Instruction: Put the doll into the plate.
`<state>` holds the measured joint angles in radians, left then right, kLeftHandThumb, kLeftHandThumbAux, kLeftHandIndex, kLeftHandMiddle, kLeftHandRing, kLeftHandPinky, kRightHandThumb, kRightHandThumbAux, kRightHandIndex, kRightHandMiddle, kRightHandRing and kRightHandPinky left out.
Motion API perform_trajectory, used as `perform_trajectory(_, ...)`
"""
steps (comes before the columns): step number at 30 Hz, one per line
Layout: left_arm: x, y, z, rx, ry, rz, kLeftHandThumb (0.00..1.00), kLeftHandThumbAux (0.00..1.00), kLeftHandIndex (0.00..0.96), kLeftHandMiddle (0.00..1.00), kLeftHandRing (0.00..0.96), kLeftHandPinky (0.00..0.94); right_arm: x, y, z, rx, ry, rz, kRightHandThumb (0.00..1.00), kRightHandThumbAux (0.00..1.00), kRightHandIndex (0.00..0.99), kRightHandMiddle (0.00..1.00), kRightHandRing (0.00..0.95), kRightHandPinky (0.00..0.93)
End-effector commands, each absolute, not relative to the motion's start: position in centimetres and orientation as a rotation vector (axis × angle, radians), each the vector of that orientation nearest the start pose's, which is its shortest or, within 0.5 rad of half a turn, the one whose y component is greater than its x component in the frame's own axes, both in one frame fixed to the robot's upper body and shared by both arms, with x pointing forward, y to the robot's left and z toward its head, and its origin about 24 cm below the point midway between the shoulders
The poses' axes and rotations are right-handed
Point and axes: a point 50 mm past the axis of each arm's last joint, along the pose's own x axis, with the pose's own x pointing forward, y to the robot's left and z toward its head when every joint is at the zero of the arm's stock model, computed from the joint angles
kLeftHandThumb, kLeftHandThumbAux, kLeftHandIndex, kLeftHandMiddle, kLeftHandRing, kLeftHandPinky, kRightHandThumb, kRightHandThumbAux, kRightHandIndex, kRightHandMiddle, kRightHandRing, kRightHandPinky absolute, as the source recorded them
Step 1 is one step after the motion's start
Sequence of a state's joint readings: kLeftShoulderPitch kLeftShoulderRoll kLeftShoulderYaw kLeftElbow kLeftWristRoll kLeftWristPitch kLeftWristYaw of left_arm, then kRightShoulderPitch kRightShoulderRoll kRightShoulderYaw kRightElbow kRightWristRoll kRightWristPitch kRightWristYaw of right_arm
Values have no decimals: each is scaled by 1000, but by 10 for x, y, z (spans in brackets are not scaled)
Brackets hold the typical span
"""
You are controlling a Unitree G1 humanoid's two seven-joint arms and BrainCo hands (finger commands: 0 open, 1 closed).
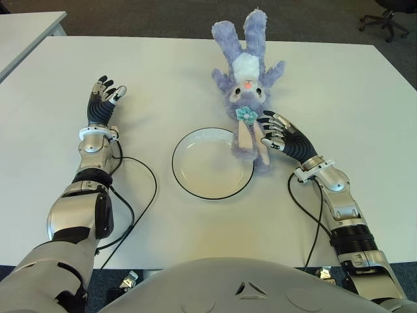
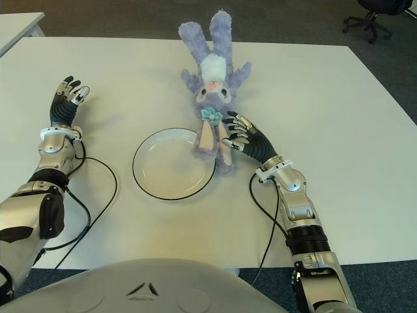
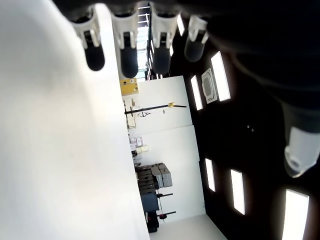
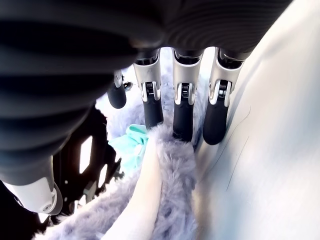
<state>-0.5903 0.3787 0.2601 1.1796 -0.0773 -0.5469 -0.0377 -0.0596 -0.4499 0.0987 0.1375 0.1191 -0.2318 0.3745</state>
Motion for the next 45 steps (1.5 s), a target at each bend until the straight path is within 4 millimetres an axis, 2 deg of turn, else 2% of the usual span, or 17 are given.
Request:
perform_trajectory(1, 297, 279, -5, 97, 144, 246, 0, 520, 0, 125, 129, 102, 143, -126, -73, -53, 448, 635, 287, 570, 64, 209, 248, 294)
perform_trajectory(5, 297, 279, -5, 91, 144, 249, 0, 521, 0, 123, 127, 102, 143, -126, -74, -53, 448, 632, 325, 569, 84, 223, 248, 258)
perform_trajectory(11, 297, 279, -5, 92, 141, 246, 0, 522, 0, 121, 124, 102, 144, -125, -74, -38, 451, 618, 374, 569, 103, 244, 256, 265)
perform_trajectory(15, 297, 279, -5, 94, 138, 243, 0, 519, 0, 125, 123, 98, 144, -125, -75, -29, 453, 608, 441, 568, 123, 267, 266, 261)
perform_trajectory(24, 297, 279, -5, 98, 135, 235, 0, 510, 0, 123, 122, 94, 145, -126, -74, -31, 454, 593, 492, 551, 150, 284, 268, 259)
perform_trajectory(26, 297, 278, -5, 99, 136, 236, 0, 510, 0, 124, 125, 91, 146, -126, -71, -48, 444, 595, 540, 542, 177, 294, 282, 290)
perform_trajectory(30, 297, 278, -5, 99, 138, 239, 0, 510, 0, 124, 126, 91, 148, -125, -68, -80, 433, 599, 569, 539, 191, 303, 291, 305)
perform_trajectory(36, 297, 279, -5, 89, 142, 246, 0, 516, 0, 119, 122, 100, 147, -125, -67, -156, 435, 584, 676, 518, 292, 336, 336, 354)
perform_trajectory(40, 297, 279, -5, 85, 141, 247, 0, 515, 0, 117, 120, 100, 148, -124, -66, -181, 431, 566, 696, 515, 315, 342, 341, 360)
perform_trajectory(41, 297, 279, -5, 85, 140, 248, 0, 515, 0, 118, 121, 101, 148, -124, -65, -190, 428, 561, 708, 656, 389, 345, 343, 364)
perform_trajectory(42, 297, 279, -5, 85, 139, 248, 0, 516, 0, 120, 123, 104, 148, -124, -65, -194, 427, 558, 713, 691, 409, 351, 348, 369)
perform_trajectory(45, 297, 279, -5, 95, 133, 251, 0, 520, 0, 123, 125, 109, 149, -124, -62, -222, 410, 541, 717, 700, 418, 369, 371, 409)
